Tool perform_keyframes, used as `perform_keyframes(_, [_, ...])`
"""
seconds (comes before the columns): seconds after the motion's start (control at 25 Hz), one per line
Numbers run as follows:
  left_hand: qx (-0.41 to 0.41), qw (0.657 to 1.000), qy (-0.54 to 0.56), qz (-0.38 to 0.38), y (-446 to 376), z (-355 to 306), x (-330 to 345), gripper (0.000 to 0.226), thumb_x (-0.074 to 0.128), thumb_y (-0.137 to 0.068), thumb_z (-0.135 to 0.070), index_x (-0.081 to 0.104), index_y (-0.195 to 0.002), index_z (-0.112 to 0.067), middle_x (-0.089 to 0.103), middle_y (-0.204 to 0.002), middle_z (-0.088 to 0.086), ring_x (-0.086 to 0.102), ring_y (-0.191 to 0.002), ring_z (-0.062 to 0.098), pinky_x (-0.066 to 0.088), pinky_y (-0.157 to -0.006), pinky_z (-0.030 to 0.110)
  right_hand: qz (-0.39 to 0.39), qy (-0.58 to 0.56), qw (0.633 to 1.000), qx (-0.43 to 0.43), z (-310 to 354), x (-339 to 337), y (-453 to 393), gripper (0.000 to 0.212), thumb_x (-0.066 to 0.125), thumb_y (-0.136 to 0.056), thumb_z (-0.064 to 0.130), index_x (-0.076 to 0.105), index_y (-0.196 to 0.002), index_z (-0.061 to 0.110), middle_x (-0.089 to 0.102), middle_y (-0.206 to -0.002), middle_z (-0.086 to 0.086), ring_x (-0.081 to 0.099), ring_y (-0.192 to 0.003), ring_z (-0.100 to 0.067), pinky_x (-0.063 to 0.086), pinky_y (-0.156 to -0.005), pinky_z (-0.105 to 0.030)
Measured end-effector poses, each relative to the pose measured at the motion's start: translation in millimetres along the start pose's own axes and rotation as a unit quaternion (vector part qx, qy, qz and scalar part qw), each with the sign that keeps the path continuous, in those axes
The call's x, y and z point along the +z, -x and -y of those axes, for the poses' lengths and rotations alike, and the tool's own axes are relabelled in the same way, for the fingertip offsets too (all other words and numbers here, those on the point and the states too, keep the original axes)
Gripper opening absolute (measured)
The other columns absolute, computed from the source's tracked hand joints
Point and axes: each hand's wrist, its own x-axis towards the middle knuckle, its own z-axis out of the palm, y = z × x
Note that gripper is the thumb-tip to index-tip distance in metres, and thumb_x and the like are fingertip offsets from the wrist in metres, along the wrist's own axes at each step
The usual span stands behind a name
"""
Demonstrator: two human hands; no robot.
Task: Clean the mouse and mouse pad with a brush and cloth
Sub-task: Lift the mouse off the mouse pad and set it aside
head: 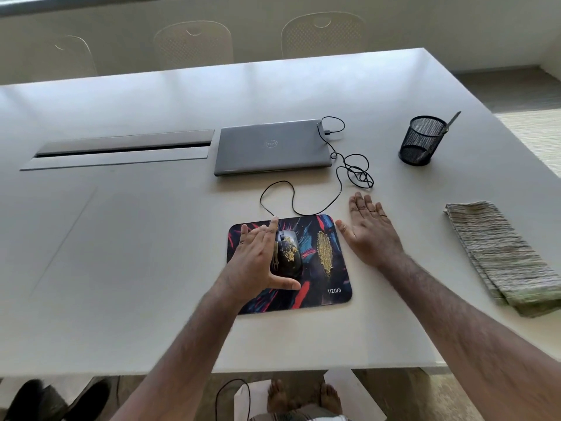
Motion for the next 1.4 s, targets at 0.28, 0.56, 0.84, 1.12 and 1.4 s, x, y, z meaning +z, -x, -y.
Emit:
perform_keyframes(0.28, [-0.012, 0.999, 0.029, -0.029, 0.2, 1.4, 2.9, 0.144, 0.075, -0.066, -0.076, -0.006, -0.163, -0.008, 0.028, -0.164, 0.009, 0.007, -0.157, 0.024, -0.020, -0.119, 0.027, 0.000, 0.001, 1.000, 0.002, -0.1, 0.5, 0.5, 0.077, 0.015, -0.109, 0.057, -0.008, -0.166, 0.011, -0.013, -0.175, -0.006, -0.013, -0.162, -0.018, -0.007, -0.132, -0.038])
perform_keyframes(0.56, [-0.009, 0.996, 0.036, -0.081, 5.5, 19.2, 0.3, 0.148, 0.062, -0.055, -0.090, 0.003, -0.163, -0.008, 0.033, -0.161, 0.009, 0.010, -0.157, 0.023, -0.016, -0.126, 0.038, 0.002, 0.005, 1.000, 0.004, 0.0, 0.5, -0.3, 0.078, 0.013, -0.109, 0.059, -0.007, -0.166, 0.011, -0.012, -0.176, -0.006, -0.012, -0.162, -0.017, -0.006, -0.132, -0.038])
perform_keyframes(0.84, [-0.019, 0.989, 0.068, -0.128, 20.6, 52.8, -21.9, 0.143, 0.079, -0.058, -0.076, 0.008, -0.163, -0.010, 0.035, -0.159, 0.008, 0.010, -0.156, 0.021, -0.026, -0.115, 0.017, -0.001, 0.011, 1.000, 0.002, -1.9, 4.1, -2.4, 0.076, 0.012, -0.109, 0.058, -0.008, -0.166, 0.012, -0.014, -0.175, -0.005, -0.013, -0.162, -0.016, -0.007, -0.132, -0.036])
perform_keyframes(1.12, [-0.039, 0.985, 0.059, -0.155, 39.9, 95.2, -54.2, 0.138, 0.081, -0.059, -0.071, 0.012, -0.162, -0.009, 0.036, -0.160, 0.010, 0.011, -0.157, 0.022, -0.012, -0.124, 0.030, -0.012, 0.007, 1.000, -0.005, -6.8, 10.5, -5.7, 0.090, -0.001, -0.095, 0.068, -0.007, -0.166, 0.014, -0.014, -0.175, -0.003, -0.013, -0.161, -0.013, -0.007, -0.131, -0.034])
perform_keyframes(1.4, [-0.075, 0.983, 0.065, -0.152, 66.3, 132.5, -71.6, 0.129, 0.095, -0.061, -0.049, 0.020, -0.160, -0.011, 0.038, -0.158, 0.005, 0.019, -0.150, 0.021, 0.018, -0.124, 0.038, -0.015, 0.012, 1.000, -0.004, -14.0, 14.1, -6.8, 0.089, 0.000, -0.094, 0.069, -0.008, -0.165, 0.016, -0.015, -0.174, -0.002, -0.014, -0.159, -0.012, -0.006, -0.131, -0.035])
